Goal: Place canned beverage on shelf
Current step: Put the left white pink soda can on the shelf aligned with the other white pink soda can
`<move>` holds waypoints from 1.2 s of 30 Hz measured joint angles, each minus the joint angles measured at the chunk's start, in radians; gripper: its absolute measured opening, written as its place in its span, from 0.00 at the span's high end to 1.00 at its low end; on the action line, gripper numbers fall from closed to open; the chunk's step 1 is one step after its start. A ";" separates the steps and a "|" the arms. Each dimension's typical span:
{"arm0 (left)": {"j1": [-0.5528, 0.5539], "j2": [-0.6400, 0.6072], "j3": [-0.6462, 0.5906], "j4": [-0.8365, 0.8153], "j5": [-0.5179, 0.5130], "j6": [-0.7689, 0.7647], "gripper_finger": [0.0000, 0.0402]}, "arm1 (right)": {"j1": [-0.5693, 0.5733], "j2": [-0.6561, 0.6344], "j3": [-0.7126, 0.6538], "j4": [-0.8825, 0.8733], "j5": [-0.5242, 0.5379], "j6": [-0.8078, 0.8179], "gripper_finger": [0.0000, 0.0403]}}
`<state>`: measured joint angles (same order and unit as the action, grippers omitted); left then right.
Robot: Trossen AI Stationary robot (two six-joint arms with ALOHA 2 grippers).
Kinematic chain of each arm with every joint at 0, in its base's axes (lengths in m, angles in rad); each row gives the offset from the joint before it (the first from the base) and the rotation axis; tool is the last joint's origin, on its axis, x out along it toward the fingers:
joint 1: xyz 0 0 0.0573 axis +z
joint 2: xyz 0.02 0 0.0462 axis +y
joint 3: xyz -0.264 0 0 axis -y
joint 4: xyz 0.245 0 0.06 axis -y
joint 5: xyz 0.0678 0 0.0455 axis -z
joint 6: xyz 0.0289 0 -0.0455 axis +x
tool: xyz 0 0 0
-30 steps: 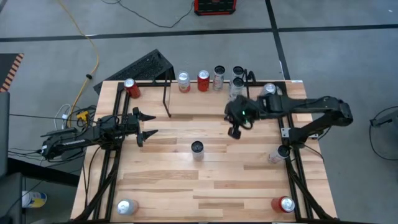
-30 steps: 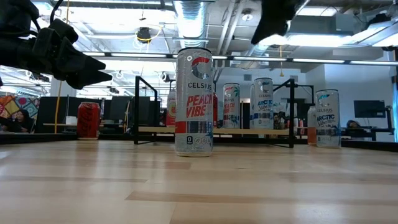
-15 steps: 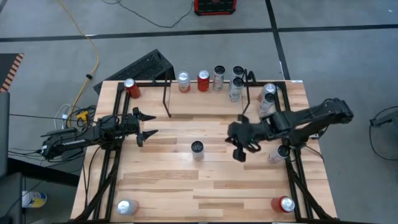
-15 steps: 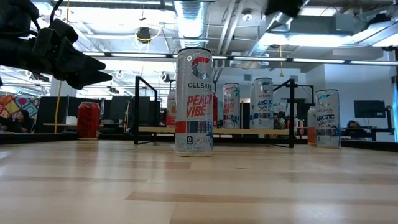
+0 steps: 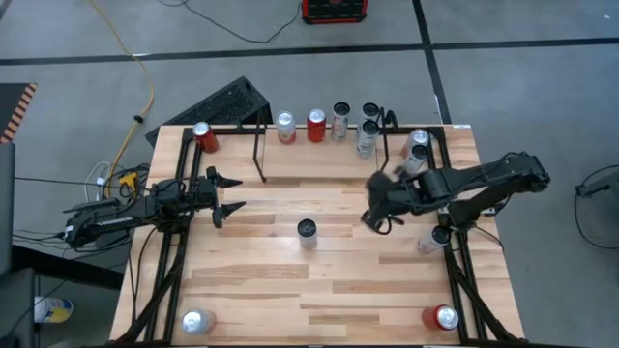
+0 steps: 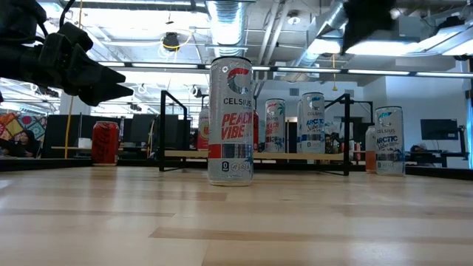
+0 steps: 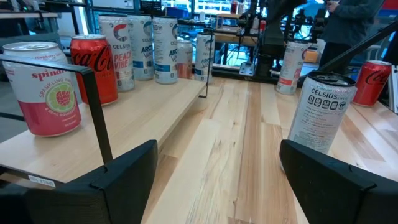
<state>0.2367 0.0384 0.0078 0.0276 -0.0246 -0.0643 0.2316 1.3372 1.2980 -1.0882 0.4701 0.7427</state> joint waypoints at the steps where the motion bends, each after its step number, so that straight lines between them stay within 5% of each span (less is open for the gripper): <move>1: 0.000 0.000 0.000 0.000 0.000 0.000 0.20 | 0.003 0.000 0.000 0.086 -0.047 -0.060 0.95; 5: 0.000 0.000 0.000 0.000 0.000 0.000 0.20 | 0.033 0.009 0.001 0.388 -0.204 -0.247 0.93; 10: 0.000 0.000 0.000 0.000 0.000 0.000 0.20 | 0.078 0.025 0.003 0.522 -0.234 -0.326 0.87; 13: 0.000 0.000 0.000 0.000 0.000 0.000 0.20 | 0.101 0.029 0.000 0.414 -0.255 -0.230 0.87; 25: 0.000 0.000 0.000 0.000 0.000 0.000 0.20 | 0.176 0.027 0.000 -0.304 -0.522 0.604 0.90; 29: 0.000 0.000 0.000 0.000 0.000 0.000 0.20 | 0.189 0.023 0.039 -0.478 -0.569 0.692 0.92; 36: 0.000 0.000 0.000 0.000 -0.001 0.000 0.20 | 0.217 -0.025 0.067 -0.486 -0.551 0.745 0.92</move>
<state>0.2367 0.0386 0.0082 0.0273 -0.0254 -0.0643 0.4484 1.3124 1.3646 -1.5746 -0.0813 1.4874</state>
